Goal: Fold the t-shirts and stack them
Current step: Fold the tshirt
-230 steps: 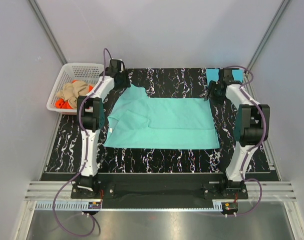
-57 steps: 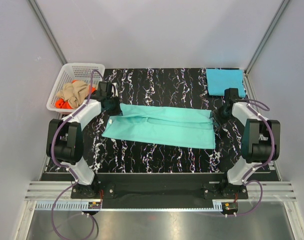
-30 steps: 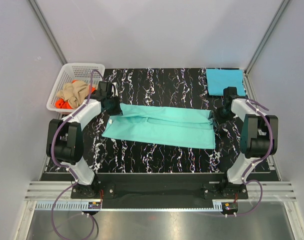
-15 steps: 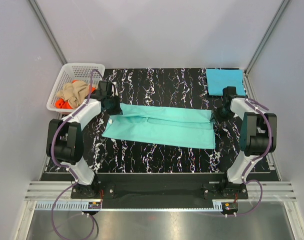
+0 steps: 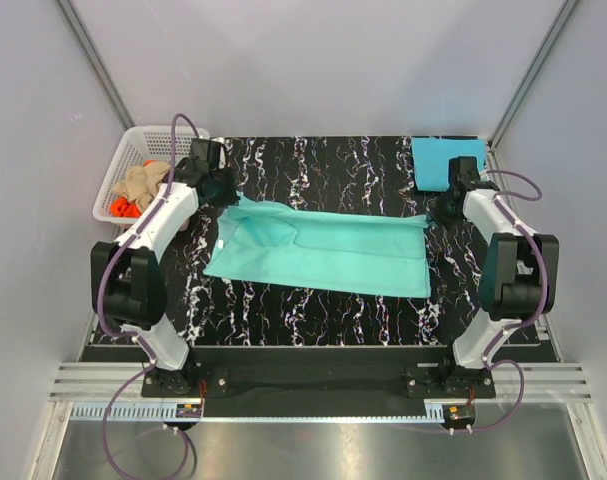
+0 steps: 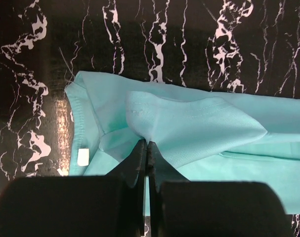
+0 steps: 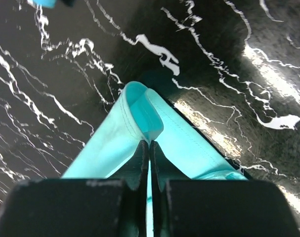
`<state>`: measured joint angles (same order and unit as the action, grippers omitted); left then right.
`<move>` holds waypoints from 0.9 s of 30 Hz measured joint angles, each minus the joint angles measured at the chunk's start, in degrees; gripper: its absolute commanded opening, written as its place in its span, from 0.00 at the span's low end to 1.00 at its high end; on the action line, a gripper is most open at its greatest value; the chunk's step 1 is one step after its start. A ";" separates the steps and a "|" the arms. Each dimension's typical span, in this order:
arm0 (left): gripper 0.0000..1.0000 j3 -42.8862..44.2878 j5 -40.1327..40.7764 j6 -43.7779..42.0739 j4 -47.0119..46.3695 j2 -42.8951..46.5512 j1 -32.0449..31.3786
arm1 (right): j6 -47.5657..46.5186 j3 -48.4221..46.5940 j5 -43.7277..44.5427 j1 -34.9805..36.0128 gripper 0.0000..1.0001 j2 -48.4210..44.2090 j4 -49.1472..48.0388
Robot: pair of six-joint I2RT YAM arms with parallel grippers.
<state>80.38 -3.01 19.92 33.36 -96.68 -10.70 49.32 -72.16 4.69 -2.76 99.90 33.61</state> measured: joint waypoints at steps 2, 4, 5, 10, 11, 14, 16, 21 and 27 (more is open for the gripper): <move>0.00 -0.76 0.28 -0.07 0.35 0.24 0.00 | -1.88 1.22 -0.44 0.46 0.00 -0.37 -1.46; 0.00 -2.36 0.63 -0.22 0.61 0.90 0.00 | -3.43 3.06 -0.90 0.92 0.00 -0.94 -2.27; 0.00 -3.54 0.79 -0.31 0.76 1.46 0.00 | -4.22 4.26 -1.03 1.03 0.00 -1.40 -2.56; 0.00 -8.04 1.09 -0.70 1.79 2.69 0.00 | -8.33 9.55 -1.81 1.40 0.00 -4.20 -4.07; 0.00 -8.70 1.09 -0.74 1.81 2.69 0.00 | -8.98 10.45 -2.27 1.51 0.00 -4.70 -4.66; 0.00 -10.12 1.07 -0.90 1.90 2.69 0.00 | -10.45 13.22 -3.41 1.55 0.00 -6.10 -6.82; 0.00 -10.80 1.07 -0.92 2.12 2.64 0.00 | -10.88 14.71 -4.42 1.57 0.00 -7.04 -7.85; 0.00 -10.80 1.22 -1.11 2.36 1.88 -0.13 | -11.17 17.20 -5.97 1.70 0.00 -8.92 -9.77; 0.00 -10.80 2.82 -1.64 2.99 0.90 -0.74 | -11.19 19.10 -6.08 1.90 0.00 -10.43 -10.78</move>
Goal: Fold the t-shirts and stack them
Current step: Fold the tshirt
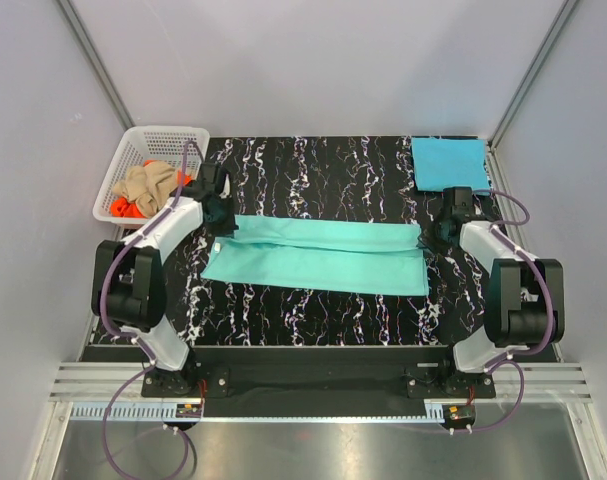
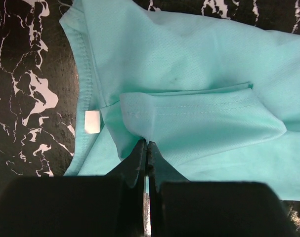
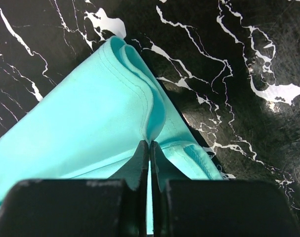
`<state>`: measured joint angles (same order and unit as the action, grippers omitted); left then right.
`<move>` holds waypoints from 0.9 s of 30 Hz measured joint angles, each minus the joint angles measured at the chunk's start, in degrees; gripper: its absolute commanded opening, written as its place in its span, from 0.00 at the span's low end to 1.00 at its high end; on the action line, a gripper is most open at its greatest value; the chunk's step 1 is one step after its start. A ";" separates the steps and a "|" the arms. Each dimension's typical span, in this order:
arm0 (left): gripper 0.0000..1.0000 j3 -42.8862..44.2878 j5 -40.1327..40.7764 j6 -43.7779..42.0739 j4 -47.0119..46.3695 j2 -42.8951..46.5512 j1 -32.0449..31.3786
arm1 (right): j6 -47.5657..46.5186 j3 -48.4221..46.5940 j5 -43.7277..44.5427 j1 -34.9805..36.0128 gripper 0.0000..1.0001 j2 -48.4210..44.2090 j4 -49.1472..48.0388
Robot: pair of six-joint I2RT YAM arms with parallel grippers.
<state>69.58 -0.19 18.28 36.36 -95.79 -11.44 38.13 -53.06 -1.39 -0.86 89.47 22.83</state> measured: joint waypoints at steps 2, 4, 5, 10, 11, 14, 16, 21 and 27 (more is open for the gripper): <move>0.00 0.00 0.57 -0.11 0.28 -0.72 -0.28 | -0.07 0.68 0.22 0.11 0.00 -0.26 -0.33; 0.00 0.00 0.87 -0.31 0.61 -1.42 -0.50 | -0.31 1.36 0.26 0.11 0.00 -0.31 -0.57; 0.00 0.00 1.09 -0.33 0.90 -1.79 -0.63 | -0.42 1.68 0.26 0.11 0.00 -0.31 -0.66; 0.17 0.00 2.19 -0.61 1.73 -2.99 -1.03 | -0.70 3.15 0.46 0.13 0.07 -0.31 -0.70; 0.24 0.00 2.32 -0.76 1.81 -3.02 -1.05 | -0.76 3.30 0.46 0.13 0.12 -0.31 -0.68; 0.35 0.07 2.67 -0.76 2.54 -3.02 -1.05 | -0.81 3.50 0.26 0.13 0.29 -1.18 -0.07; 0.42 0.35 2.69 -0.79 3.87 -2.99 -1.05 | -0.96 3.45 0.24 0.13 0.32 -3.08 1.22; 0.48 1.70 1.07 -0.85 5.05 -1.27 -1.05 | -0.87 1.29 -1.64 0.13 0.24 -7.19 3.58; 0.49 0.11 -10.75 1.84 -1.68 2.40 -1.07 | -0.15 0.83 -5.86 0.13 0.14 -4.20 -0.07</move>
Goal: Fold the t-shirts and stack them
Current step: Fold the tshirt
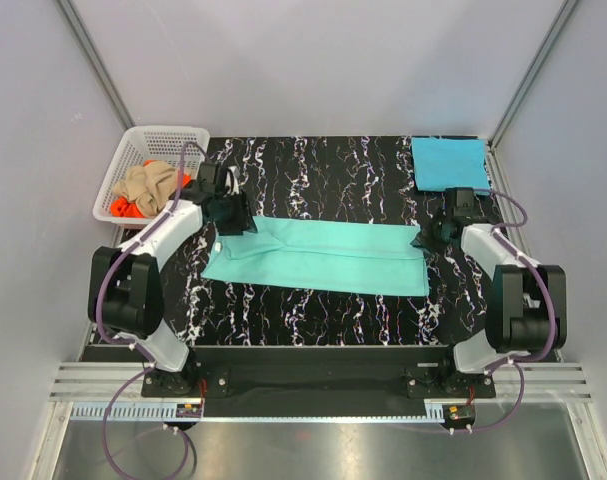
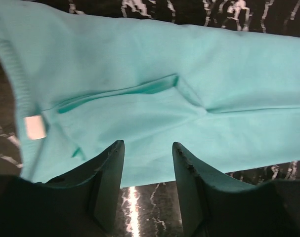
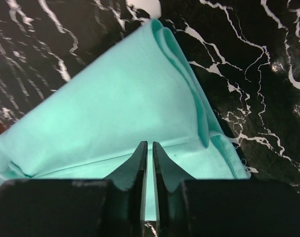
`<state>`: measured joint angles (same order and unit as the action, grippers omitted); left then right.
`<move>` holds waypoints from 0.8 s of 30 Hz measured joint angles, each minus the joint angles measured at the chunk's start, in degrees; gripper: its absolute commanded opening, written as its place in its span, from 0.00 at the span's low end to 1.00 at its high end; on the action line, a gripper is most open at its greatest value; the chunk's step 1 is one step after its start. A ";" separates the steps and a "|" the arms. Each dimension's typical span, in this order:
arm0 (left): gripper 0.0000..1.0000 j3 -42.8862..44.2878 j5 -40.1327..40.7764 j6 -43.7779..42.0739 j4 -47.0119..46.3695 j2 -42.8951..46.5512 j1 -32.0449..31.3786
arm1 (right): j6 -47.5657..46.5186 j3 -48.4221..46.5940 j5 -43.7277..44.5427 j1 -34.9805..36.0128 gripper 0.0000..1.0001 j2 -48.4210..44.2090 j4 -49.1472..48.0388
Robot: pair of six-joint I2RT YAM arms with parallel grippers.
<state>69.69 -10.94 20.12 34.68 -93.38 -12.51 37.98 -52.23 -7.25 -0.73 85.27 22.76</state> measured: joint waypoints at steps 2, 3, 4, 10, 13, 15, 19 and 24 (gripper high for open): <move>0.49 -1.92 -2.25 1.42 -2.60 -0.04 -0.11 | 0.04 0.63 -0.46 0.00 0.14 2.51 -1.62; 0.49 -3.19 -2.67 2.23 -3.48 -0.20 -0.20 | 0.04 1.11 -0.39 0.00 0.14 4.11 -2.34; 0.49 -4.39 -2.82 2.91 -3.89 -0.39 -0.31 | 0.04 1.64 -0.33 0.00 0.14 5.68 -2.82; 0.50 -10.64 -0.81 7.08 -6.12 -0.98 -0.33 | 0.24 2.86 0.70 0.04 0.15 8.79 -4.76; 0.51 -12.02 1.22 8.66 -6.34 -0.96 -0.33 | 0.22 2.86 1.36 0.09 0.15 8.76 -4.96; 0.51 -12.17 2.73 9.53 -6.38 -0.98 -0.33 | 0.20 2.86 2.03 0.11 0.15 8.74 -5.01; 0.50 -12.72 3.39 11.17 -7.74 -0.94 -0.33 | 0.20 2.86 2.86 0.20 0.15 8.59 -4.96; 0.55 -13.84 2.93 11.85 -6.51 2.10 -0.33 | -0.76 2.86 6.51 0.24 0.15 7.28 -3.04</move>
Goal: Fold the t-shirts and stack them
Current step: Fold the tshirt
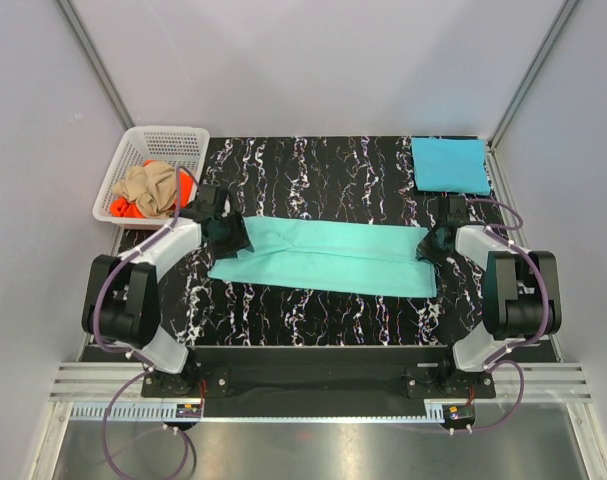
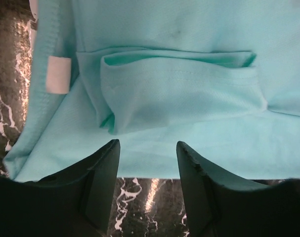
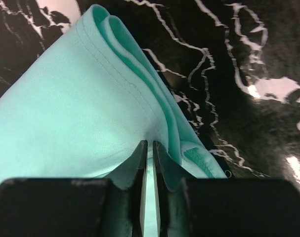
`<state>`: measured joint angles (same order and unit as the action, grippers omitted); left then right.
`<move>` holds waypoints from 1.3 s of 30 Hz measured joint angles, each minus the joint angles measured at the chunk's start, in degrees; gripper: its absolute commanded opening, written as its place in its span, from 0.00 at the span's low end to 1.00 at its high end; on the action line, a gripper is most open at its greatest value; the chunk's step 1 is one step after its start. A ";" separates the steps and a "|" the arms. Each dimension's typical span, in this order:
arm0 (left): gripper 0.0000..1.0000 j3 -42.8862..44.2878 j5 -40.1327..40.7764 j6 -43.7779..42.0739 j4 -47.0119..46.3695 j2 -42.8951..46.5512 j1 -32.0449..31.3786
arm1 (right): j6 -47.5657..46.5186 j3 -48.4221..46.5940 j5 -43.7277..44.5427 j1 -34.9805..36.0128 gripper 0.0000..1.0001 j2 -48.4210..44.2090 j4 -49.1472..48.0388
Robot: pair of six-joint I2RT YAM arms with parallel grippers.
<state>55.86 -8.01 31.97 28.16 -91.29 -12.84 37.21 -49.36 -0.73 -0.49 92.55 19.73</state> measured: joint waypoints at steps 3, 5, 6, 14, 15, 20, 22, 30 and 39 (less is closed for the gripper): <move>0.55 3.63 -0.15 -1.03 2.62 2.97 0.00 | -1.01 0.00 2.16 0.00 0.16 -0.74 1.60; 0.55 7.30 -0.07 -2.23 2.84 3.54 0.00 | -1.90 -0.28 3.28 0.00 0.17 -0.76 2.47; 0.55 8.81 0.09 -2.93 2.67 3.56 0.00 | -2.38 -0.66 3.69 0.02 0.17 -0.76 3.02; 0.46 13.44 4.68 -6.51 3.85 -0.33 2.45 | -5.20 -5.75 6.54 0.00 0.17 1.88 4.26; 0.45 13.64 4.81 -6.73 3.98 -1.14 3.10 | -5.40 -6.10 7.06 0.00 0.17 2.34 4.31; 0.38 19.34 4.20 -8.09 4.94 -8.11 5.09 | -6.01 -7.72 8.61 -0.07 0.16 5.27 5.22; 0.38 20.57 2.43 -8.63 4.04 -10.12 5.07 | -6.01 -8.22 8.66 -0.17 0.16 5.38 5.77; 0.40 20.63 -3.54 -9.03 1.66 -14.29 4.00 | -5.92 -10.51 7.52 -0.22 0.20 2.25 8.92; 0.46 20.83 -0.11 -6.34 2.45 -19.26 3.63 | -4.46 -9.14 0.90 -0.22 0.19 1.84 5.14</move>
<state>76.69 -8.12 25.63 30.61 -110.54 -9.21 32.75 -58.50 0.16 -0.71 94.39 24.86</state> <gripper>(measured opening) 0.451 0.192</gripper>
